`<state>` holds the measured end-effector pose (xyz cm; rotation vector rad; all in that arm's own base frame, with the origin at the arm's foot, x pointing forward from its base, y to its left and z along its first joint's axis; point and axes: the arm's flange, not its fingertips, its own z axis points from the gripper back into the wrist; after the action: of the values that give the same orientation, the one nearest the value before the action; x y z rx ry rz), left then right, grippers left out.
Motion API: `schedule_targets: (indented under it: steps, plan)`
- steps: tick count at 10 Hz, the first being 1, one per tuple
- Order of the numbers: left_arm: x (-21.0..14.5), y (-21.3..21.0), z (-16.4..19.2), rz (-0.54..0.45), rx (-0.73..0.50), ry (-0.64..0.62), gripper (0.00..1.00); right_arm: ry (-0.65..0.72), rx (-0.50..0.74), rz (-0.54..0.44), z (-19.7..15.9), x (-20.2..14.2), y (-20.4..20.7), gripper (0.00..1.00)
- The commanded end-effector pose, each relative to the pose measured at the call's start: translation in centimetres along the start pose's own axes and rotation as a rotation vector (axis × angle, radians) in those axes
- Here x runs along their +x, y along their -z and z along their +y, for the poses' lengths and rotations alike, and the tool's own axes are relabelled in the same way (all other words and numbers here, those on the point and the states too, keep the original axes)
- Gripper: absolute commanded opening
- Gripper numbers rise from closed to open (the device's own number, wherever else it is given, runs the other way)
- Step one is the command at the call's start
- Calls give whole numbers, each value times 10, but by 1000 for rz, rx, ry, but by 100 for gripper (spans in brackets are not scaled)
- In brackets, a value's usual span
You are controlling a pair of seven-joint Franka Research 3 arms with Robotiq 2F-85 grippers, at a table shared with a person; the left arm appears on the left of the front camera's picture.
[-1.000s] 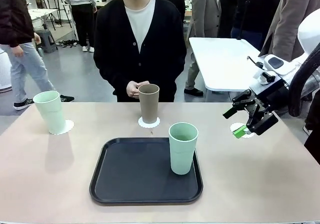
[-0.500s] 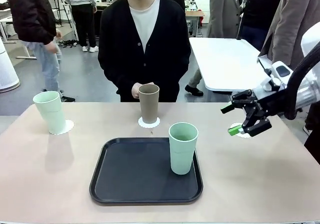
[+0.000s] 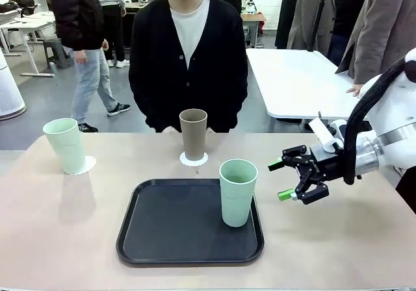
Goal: Place coasters on the table and set cups on them.
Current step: Take one Reusable plastic cup from the Flat Tray and place it on a coaster set by the human.
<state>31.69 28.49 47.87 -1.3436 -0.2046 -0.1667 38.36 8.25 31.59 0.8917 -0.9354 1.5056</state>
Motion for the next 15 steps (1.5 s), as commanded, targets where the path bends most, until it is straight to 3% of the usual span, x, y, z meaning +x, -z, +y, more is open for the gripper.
schedule_targets:
  steps: [1,3,5,6,11,13,15]
  plan:
    - [-2,-5,-4,-7,-7,10,100,43,32,-113,-10,-10,-1,100]
    - [-2,-5,-4,-7,-7,10,100,92,57,-150,-10,-11,1,100]
    - [-2,-5,-4,-7,-7,10,100,132,31,-113,-8,-7,2,100]
    - [-2,-5,-4,-7,-7,10,100,74,65,-136,-3,-14,0,100]
    - [-2,-5,-4,-7,-7,10,100,87,65,-131,-4,-14,-1,100]
    - [-2,-5,-4,-7,-7,10,100,127,-30,-98,-13,-21,15,100]
    - [-2,-5,-4,-7,-7,10,100,146,-38,-78,-20,-25,35,100]
